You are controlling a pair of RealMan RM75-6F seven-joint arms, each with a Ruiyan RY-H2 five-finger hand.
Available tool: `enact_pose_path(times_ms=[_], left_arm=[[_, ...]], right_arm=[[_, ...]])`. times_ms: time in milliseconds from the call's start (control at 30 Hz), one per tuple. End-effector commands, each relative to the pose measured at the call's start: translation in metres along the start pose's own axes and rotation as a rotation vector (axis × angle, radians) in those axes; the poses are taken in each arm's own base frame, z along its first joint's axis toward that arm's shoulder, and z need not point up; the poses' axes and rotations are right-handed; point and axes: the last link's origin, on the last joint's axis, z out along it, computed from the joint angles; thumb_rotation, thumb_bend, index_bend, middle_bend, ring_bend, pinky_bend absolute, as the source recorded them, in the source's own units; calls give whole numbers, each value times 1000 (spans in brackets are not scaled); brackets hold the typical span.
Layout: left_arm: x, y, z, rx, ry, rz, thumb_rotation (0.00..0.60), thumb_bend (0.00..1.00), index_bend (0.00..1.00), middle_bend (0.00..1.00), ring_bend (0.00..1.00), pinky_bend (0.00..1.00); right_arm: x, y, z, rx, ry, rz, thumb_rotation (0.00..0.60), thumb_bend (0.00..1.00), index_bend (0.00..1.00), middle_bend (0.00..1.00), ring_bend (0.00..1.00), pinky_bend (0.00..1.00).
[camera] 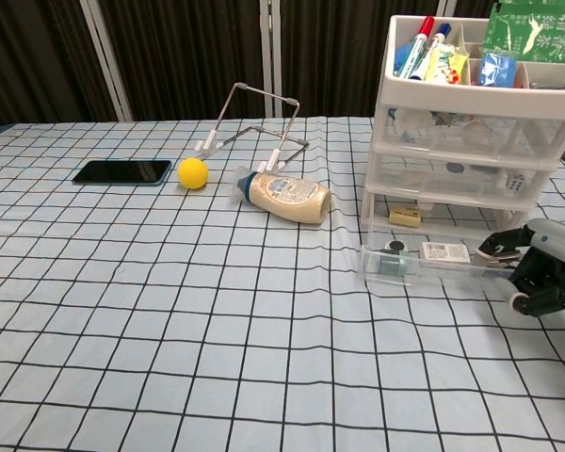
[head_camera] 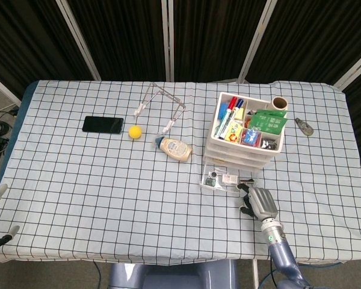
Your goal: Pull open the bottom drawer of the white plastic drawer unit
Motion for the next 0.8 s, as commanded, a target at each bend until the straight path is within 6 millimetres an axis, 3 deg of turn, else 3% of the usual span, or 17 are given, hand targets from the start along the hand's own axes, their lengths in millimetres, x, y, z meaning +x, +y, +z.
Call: enact_pose_path(times_ms=[33, 433, 800], left_arm=[[0, 0, 0, 0, 0, 0, 600, 0, 0, 0, 0, 0], [0, 0, -1, 0, 2, 0, 600, 0, 0, 0, 0, 0], [1, -1, 0, 3, 2, -2, 600, 0, 0, 0, 0, 0]], right_arm=[[0, 0, -3, 5, -3, 0, 600, 521, 479, 926, 953, 860], [0, -7, -18, 40, -18, 4, 600, 507, 454, 926, 952, 859], [-2, -4, -20, 41, -54, 5, 600, 369, 258, 911, 938, 844]])
